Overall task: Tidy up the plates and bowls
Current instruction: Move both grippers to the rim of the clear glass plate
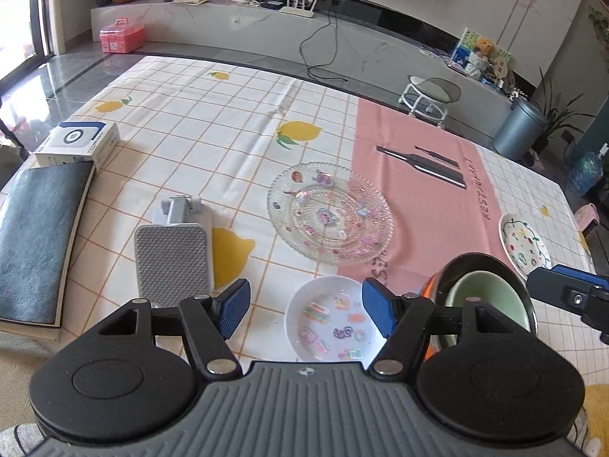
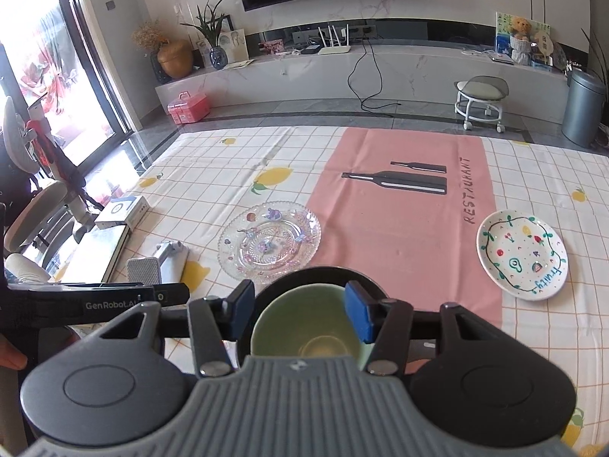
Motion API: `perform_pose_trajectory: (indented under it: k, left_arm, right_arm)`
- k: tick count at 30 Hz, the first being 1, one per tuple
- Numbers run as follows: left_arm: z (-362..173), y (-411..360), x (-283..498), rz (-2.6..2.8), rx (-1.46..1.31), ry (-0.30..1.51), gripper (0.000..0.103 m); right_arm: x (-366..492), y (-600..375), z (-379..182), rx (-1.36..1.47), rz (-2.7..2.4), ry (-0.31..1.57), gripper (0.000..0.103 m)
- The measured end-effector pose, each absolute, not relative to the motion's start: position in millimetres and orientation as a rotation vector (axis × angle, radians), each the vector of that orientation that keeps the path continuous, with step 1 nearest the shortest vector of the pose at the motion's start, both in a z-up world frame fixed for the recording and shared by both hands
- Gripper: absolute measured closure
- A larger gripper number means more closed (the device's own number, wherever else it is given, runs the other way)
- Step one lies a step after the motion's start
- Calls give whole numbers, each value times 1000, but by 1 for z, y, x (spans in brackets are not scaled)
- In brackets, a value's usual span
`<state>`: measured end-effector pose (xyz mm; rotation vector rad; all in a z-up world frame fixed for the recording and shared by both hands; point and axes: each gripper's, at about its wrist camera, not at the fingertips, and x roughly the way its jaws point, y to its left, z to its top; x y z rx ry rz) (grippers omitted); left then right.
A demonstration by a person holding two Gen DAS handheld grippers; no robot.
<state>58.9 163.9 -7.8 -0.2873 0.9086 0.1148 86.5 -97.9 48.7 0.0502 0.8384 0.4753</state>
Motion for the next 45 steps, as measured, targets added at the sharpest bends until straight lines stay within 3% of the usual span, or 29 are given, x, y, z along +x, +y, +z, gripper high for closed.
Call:
perform_pose_trajectory:
  k: [11,24,45]
  left_arm:
    - [-17,168,108,148,-240,962,26]
    - [-37,196,168,-27,-492,970,30]
    - [-76,227,207,114,-451,1085,30]
  right_arm:
    - [151,-72,46,2,536,959,52]
    - [246,-105,11,204,489,1171,54]
    - [297,-54,-50,225,400,1398,54]
